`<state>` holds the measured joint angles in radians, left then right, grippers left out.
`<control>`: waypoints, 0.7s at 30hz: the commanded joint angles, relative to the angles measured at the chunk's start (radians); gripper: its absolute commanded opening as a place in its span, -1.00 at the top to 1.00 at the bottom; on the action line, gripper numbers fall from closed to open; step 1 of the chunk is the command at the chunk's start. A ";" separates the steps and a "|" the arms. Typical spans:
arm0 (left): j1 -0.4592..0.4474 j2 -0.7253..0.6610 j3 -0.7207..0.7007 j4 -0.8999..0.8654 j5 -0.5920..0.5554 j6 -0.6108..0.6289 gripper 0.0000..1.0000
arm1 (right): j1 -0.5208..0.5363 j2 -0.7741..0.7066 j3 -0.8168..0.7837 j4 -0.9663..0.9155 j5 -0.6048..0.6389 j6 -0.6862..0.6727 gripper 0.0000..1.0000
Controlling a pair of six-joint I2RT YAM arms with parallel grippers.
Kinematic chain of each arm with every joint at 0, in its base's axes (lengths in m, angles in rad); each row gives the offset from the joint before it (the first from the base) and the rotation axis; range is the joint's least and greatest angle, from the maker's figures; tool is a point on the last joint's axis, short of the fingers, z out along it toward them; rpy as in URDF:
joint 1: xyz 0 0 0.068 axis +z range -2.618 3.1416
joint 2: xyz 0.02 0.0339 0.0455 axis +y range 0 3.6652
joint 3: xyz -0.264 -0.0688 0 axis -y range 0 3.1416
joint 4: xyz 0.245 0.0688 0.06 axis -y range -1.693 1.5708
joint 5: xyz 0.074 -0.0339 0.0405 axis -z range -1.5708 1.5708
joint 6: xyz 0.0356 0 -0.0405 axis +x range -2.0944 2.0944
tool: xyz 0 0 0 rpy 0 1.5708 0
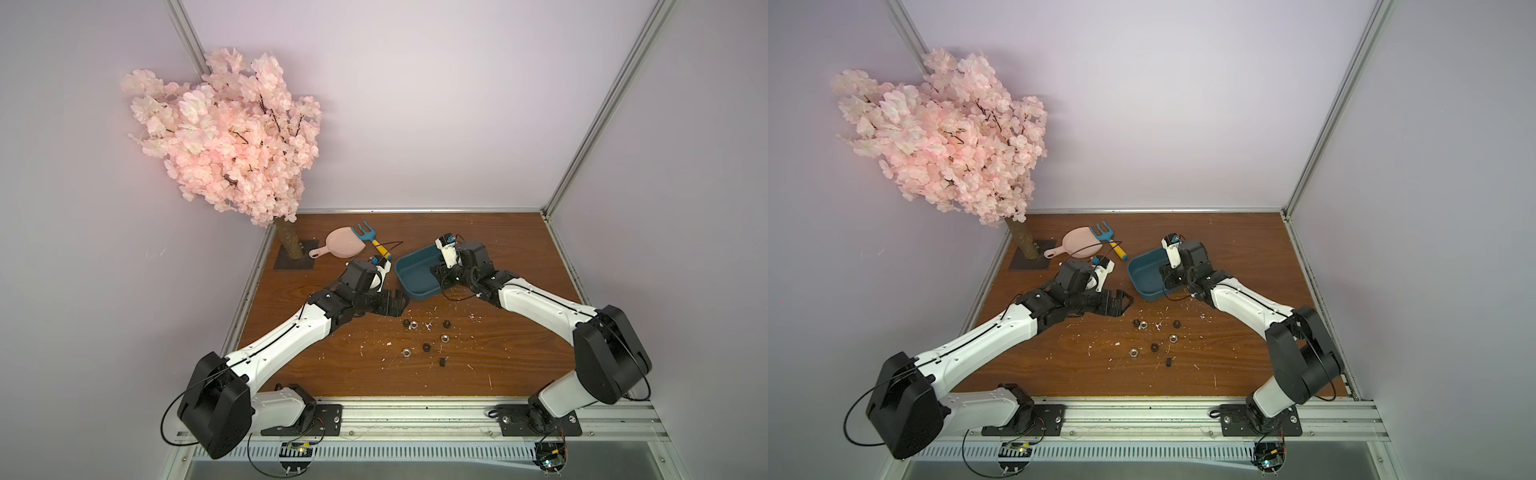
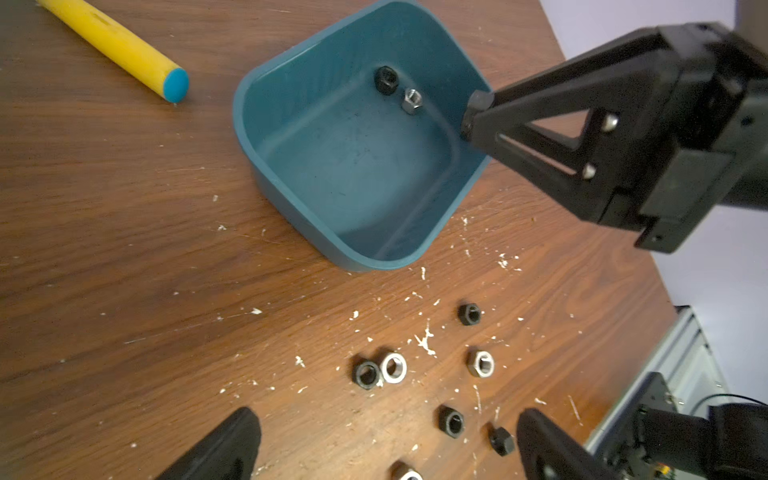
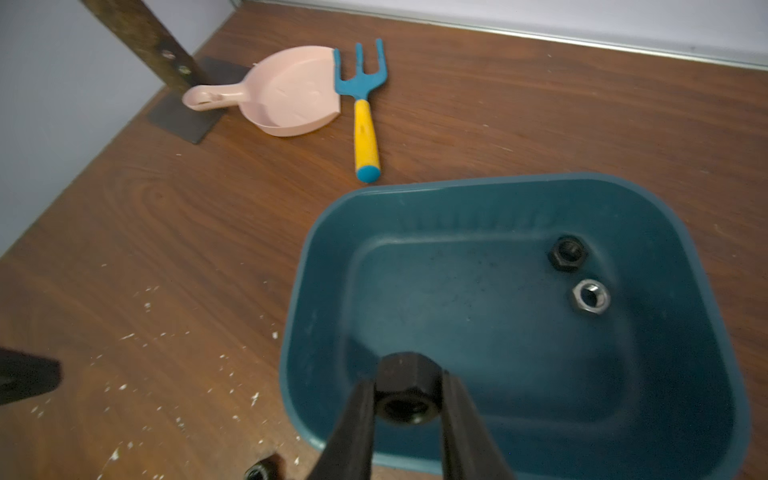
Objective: Put the nuts on the desktop into the storage box
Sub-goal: Place the nut in the storage box.
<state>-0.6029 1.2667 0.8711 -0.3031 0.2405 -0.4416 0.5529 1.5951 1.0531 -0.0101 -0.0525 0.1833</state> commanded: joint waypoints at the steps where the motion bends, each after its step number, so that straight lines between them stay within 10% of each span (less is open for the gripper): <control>1: 0.003 0.024 0.037 -0.108 -0.109 0.087 -0.99 | -0.004 0.047 0.104 -0.135 0.151 -0.030 0.65; 21: 0.004 0.123 0.031 -0.147 -0.244 0.158 -0.99 | -0.070 0.430 0.515 -0.604 0.358 -0.147 0.63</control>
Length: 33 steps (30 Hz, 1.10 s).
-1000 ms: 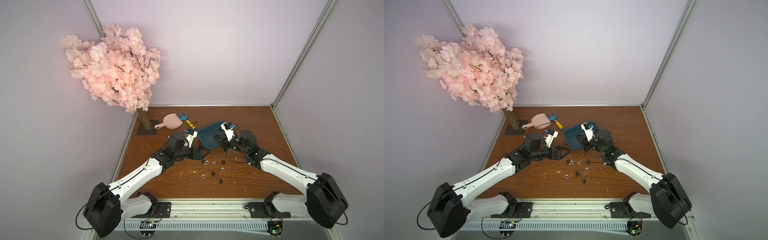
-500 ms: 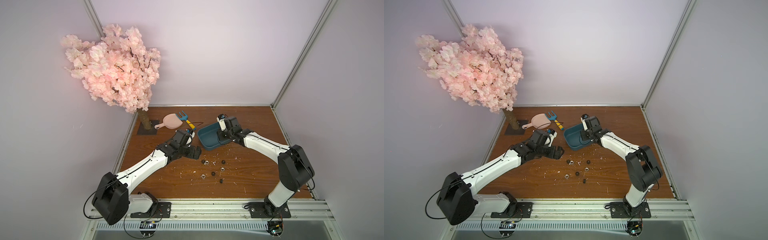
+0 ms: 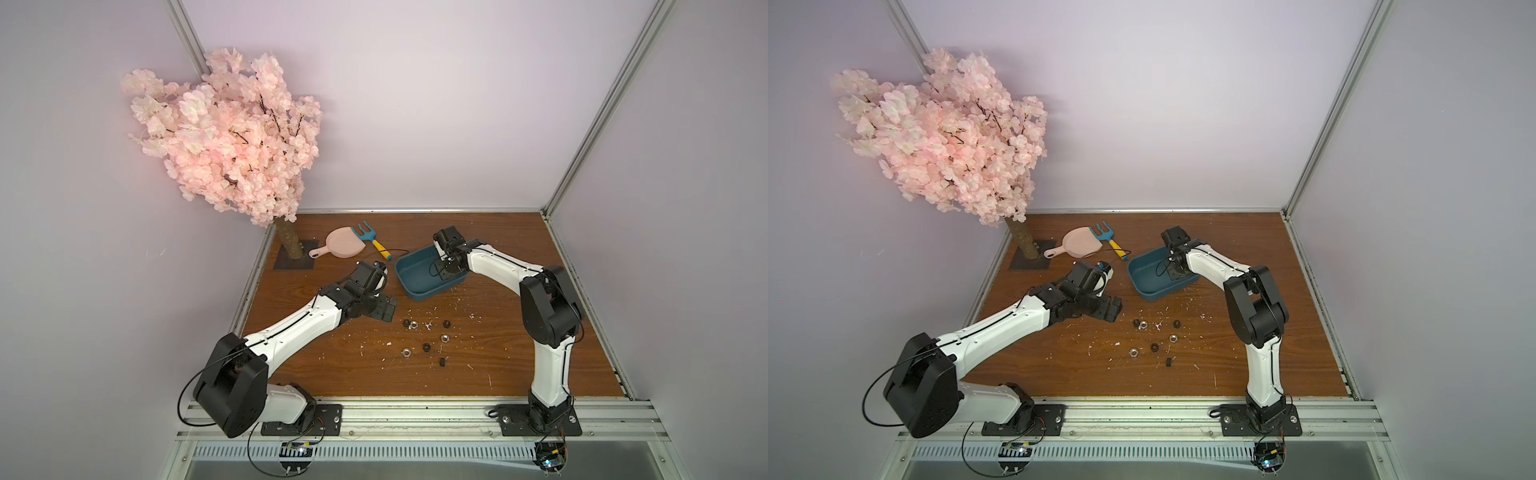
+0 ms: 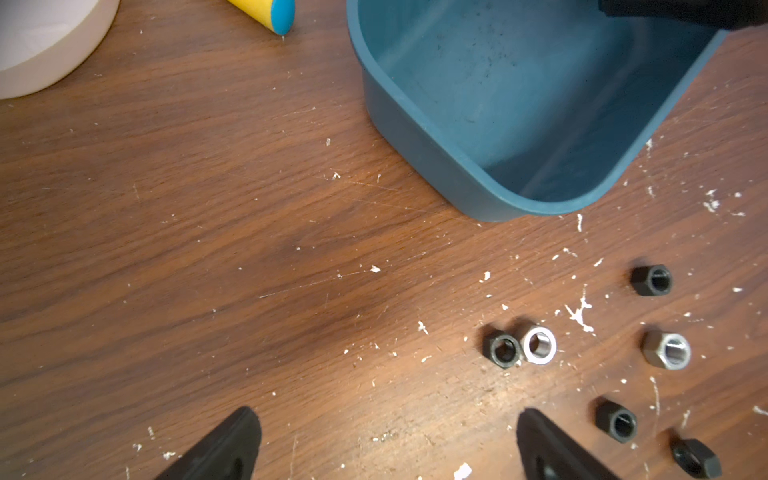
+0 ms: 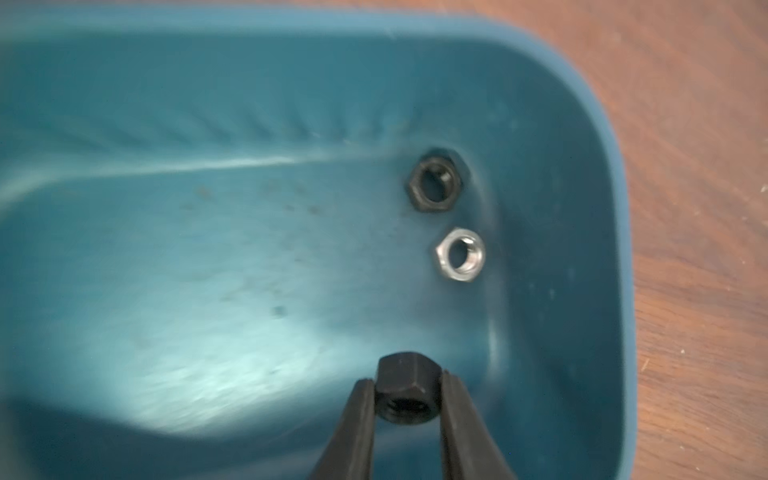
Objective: Put the nuts on the desktop into the storage box
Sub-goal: Place the nut in the storage box.
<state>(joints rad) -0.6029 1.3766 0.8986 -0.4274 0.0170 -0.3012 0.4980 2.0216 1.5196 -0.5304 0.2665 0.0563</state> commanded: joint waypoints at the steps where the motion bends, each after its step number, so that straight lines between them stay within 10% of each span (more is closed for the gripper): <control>1: 0.005 0.016 0.002 -0.024 -0.017 0.018 -0.99 | -0.020 0.017 0.059 -0.093 0.038 -0.020 0.62; 9: 0.004 0.042 0.007 -0.025 -0.008 0.022 -0.99 | -0.029 0.119 0.157 -0.167 0.051 -0.024 0.54; 18: 0.004 0.056 0.015 -0.025 0.031 0.034 -0.99 | -0.027 0.141 0.193 -0.180 0.105 -0.022 0.01; 33: -0.083 0.054 0.054 -0.001 0.136 0.047 -0.99 | 0.013 -0.240 -0.090 0.153 -0.043 -0.093 -0.02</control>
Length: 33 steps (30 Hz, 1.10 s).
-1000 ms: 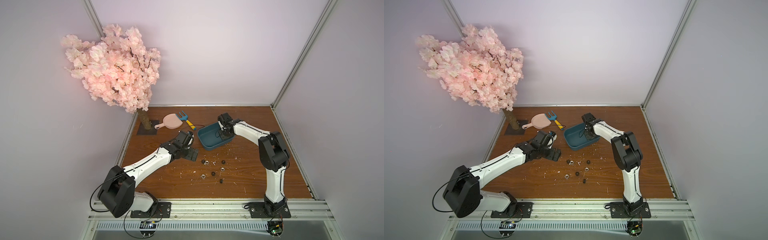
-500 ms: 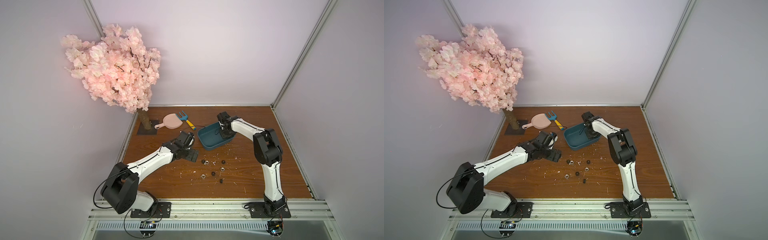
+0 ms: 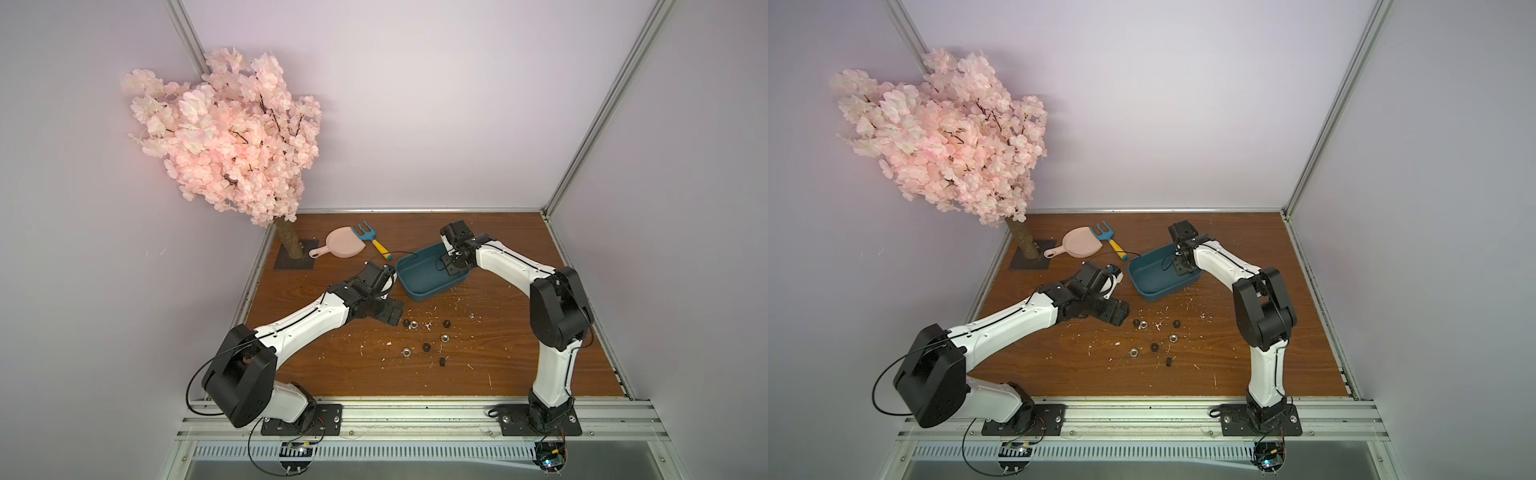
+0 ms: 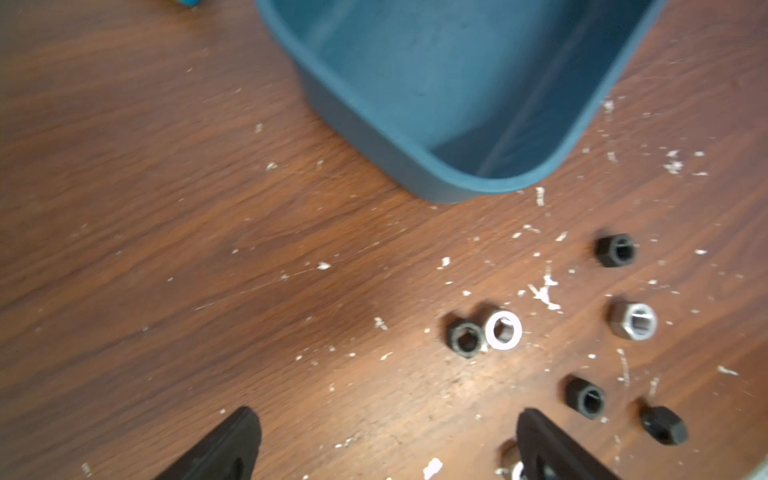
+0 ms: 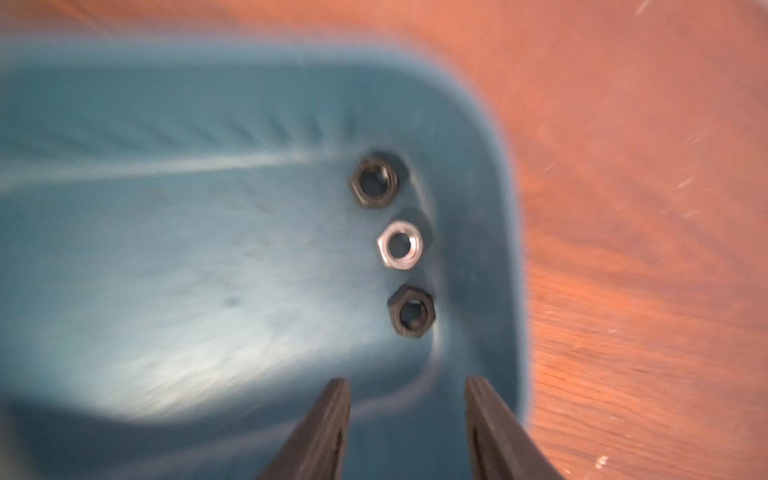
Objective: Put the nuts on the desktop into the storage box
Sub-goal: Place the nut in the storage box, then pick up the nut from the center of the board.
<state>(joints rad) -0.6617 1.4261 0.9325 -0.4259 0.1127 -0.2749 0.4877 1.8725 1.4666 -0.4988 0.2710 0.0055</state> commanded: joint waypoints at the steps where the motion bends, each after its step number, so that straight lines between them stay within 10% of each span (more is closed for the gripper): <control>1: -0.031 0.011 0.022 0.004 0.053 0.019 -0.99 | 0.029 -0.120 -0.061 0.145 -0.060 -0.047 -0.02; 10: -0.087 0.059 0.001 0.065 0.066 -0.046 -0.98 | 0.071 -0.483 -0.388 0.483 -0.198 -0.092 -0.02; 17: -0.147 0.154 0.002 0.079 -0.014 -0.045 -0.32 | 0.095 -0.721 -0.635 0.760 -0.287 -0.134 -0.06; 33: -0.158 0.341 0.103 0.049 -0.044 -0.066 -0.24 | 0.104 -0.828 -0.692 0.763 -0.263 -0.183 -0.08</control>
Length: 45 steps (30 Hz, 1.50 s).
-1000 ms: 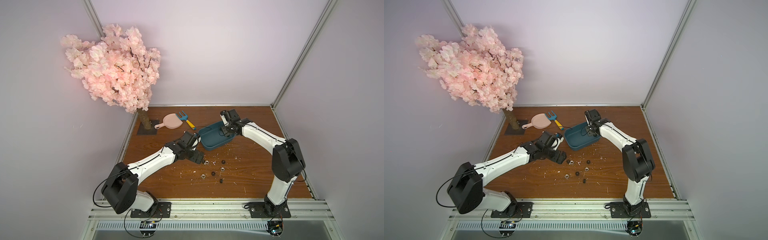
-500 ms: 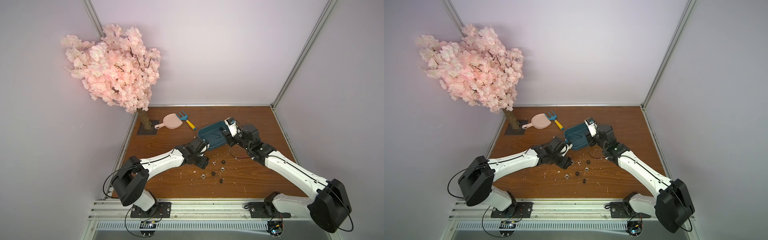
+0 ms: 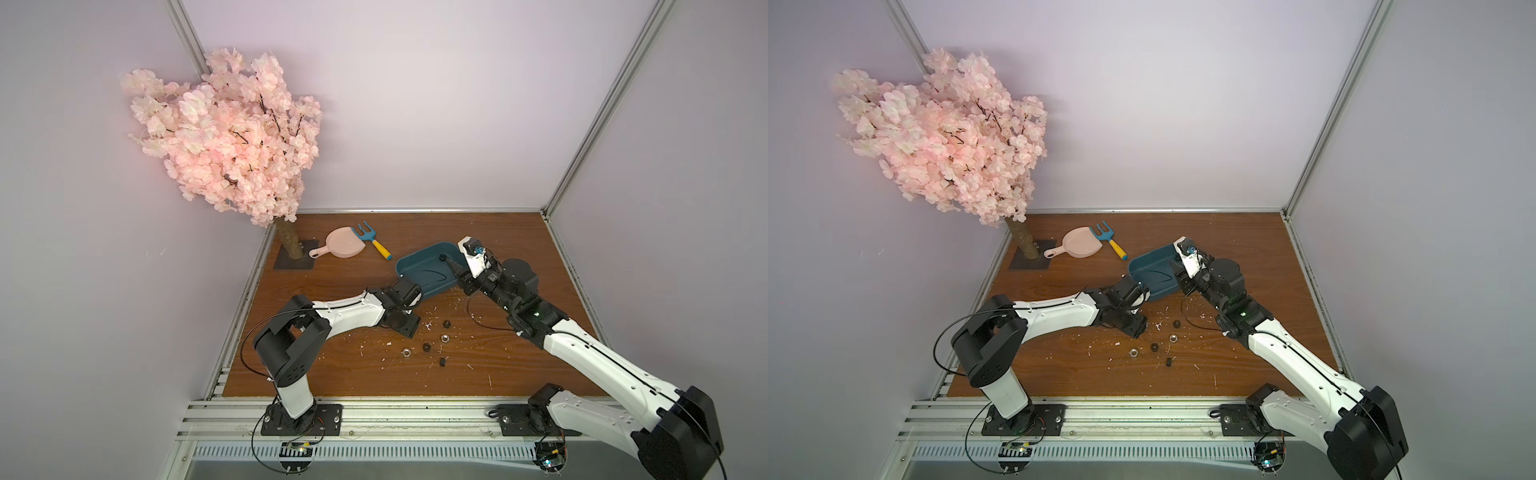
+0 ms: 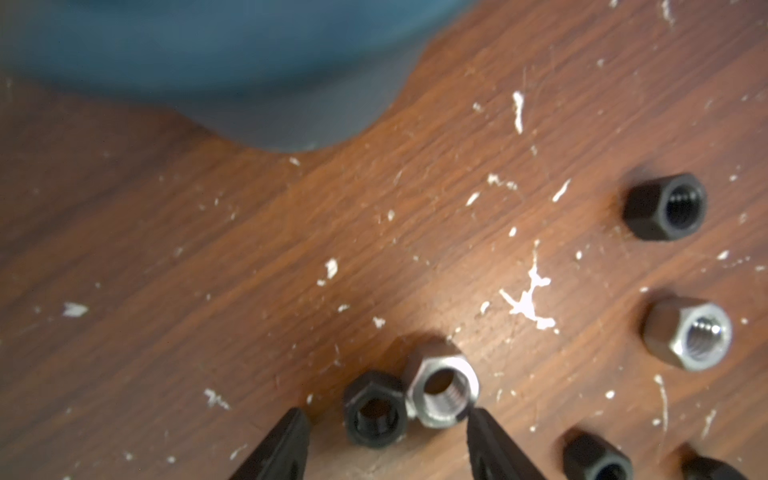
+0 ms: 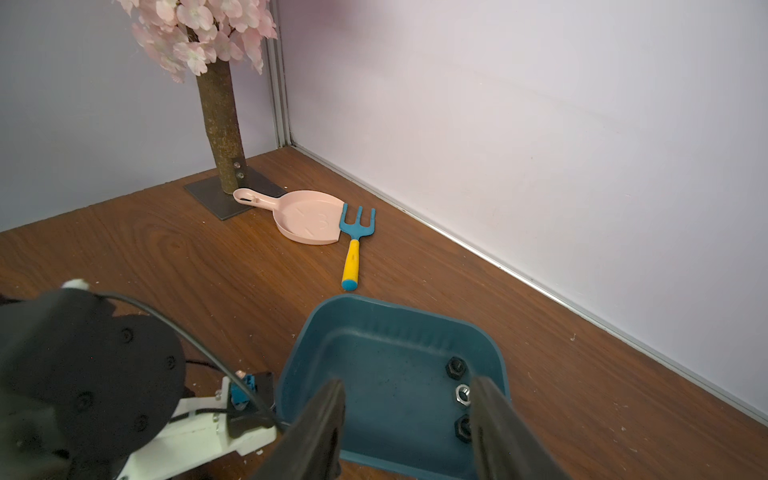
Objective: Put the nuts on the desktop into the storage box
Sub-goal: Pick up the nut from the center of the board.
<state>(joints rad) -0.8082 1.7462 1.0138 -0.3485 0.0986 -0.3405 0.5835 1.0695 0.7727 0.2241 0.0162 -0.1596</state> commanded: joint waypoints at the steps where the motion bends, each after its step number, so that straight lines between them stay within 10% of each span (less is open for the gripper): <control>1: -0.012 0.031 0.027 -0.043 -0.047 0.003 -0.22 | 0.009 -0.028 0.002 0.040 -0.007 -0.020 -0.08; 14: -0.011 0.078 0.043 -0.096 -0.168 0.010 -0.18 | 0.008 -0.046 -0.008 0.053 0.005 -0.035 -0.09; 25: -0.012 0.103 0.044 -0.096 -0.085 0.041 0.38 | 0.008 -0.046 -0.009 0.057 -0.002 -0.035 -0.09; 45: -0.012 0.032 0.020 -0.179 -0.086 0.022 0.22 | 0.009 -0.034 -0.003 0.041 -0.008 -0.035 -0.10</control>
<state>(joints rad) -0.8158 1.7840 1.0641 -0.4347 -0.0036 -0.3122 0.5877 1.0473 0.7712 0.2356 0.0185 -0.1871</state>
